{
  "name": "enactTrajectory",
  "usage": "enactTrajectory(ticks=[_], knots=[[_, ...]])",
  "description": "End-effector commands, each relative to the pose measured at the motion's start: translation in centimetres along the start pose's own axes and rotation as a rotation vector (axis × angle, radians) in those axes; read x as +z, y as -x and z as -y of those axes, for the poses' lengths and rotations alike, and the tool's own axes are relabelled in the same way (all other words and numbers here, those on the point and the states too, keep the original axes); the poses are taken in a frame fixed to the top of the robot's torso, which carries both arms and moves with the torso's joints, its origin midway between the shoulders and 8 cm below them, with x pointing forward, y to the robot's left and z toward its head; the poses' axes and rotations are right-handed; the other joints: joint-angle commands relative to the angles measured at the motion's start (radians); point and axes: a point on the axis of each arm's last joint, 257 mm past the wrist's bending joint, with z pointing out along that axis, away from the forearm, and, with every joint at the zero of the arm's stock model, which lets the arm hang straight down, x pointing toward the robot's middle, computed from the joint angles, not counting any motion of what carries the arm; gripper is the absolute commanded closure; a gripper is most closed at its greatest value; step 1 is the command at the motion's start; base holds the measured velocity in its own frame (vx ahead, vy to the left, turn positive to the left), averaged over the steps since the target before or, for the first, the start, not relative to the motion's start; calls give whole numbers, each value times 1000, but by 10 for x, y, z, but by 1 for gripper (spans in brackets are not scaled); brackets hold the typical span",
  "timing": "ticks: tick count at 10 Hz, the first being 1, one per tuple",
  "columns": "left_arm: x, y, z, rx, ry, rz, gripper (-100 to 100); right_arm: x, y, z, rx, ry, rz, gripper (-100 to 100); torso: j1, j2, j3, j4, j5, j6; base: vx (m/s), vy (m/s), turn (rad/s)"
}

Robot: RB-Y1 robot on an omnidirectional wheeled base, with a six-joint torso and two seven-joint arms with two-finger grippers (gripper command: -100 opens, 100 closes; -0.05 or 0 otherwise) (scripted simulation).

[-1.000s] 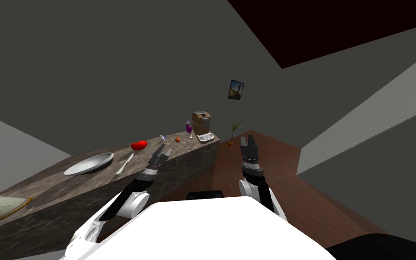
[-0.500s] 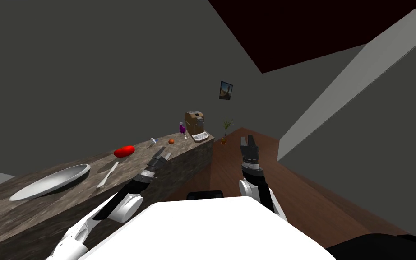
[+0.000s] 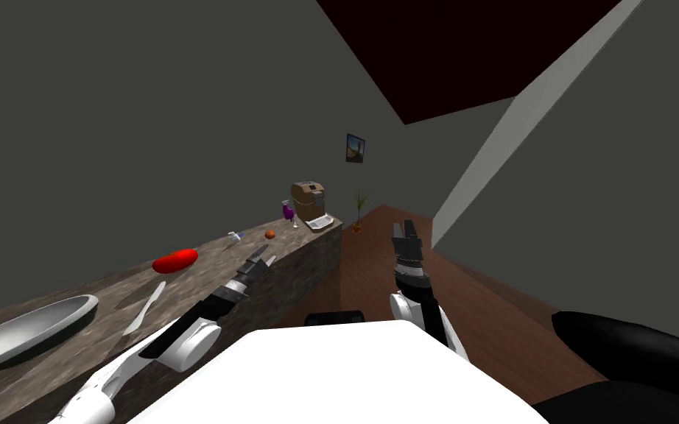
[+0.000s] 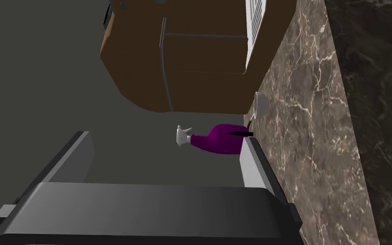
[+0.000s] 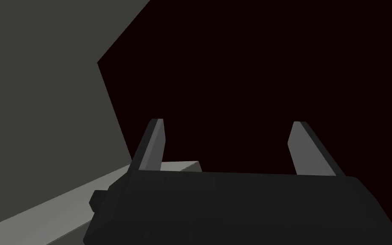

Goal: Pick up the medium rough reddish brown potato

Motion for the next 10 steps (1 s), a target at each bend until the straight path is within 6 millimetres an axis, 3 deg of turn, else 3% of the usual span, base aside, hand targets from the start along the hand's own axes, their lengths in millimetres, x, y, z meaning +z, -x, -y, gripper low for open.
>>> enactTrajectory(ticks=[1,2,3,4,5,6,7,8,9,10], knots=[[-9,12,-22,-33,75,12,-100,0,0,0,0,0,0,0,0,0,0,0,0,0,-44,51,-328],[-9,16,-20,-18,86,3,-100,0,0,0,0,0,0,0,0,0,0,0,0,1,-46,53,-200],[-19,26,-40,-49,148,21,-100,0,0,0,0,0,0,0,0,0,0,0,0,0,-51,68,-399],[-19,30,-38,-34,158,14,-100,0,0,0,0,0,0,0,1,0,0,0,0,1,-45,68,-174],[-31,41,-57,-60,221,34,-100,0,0,0,0,0,0,0,1,-1,0,0,0,0,-53,74,-321],[-30,46,-54,-43,232,28,-100,0,0,0,0,0,0,0,1,0,0,0,0,1,-46,60,-200],[-43,58,-72,-69,294,53,-100,0,0,0,0,0,0,0,0,-1,0,0,0,0,-44,51,-307],[-43,63,-69,-51,303,47,-100,0,0,0,0,0,0,0,0,-1,-1,0,0,1,-40,58,-194],[-57,77,-84,-71,364,75,-100,0,0,0,0,0,0,0,0,-2,-1,0,0,0,-42,64,-397],[-56,82,-81,-51,374,69,-100,0,0,0,0,0,0,0,1,-2,-1,0,0,1,-33,73,-175]])
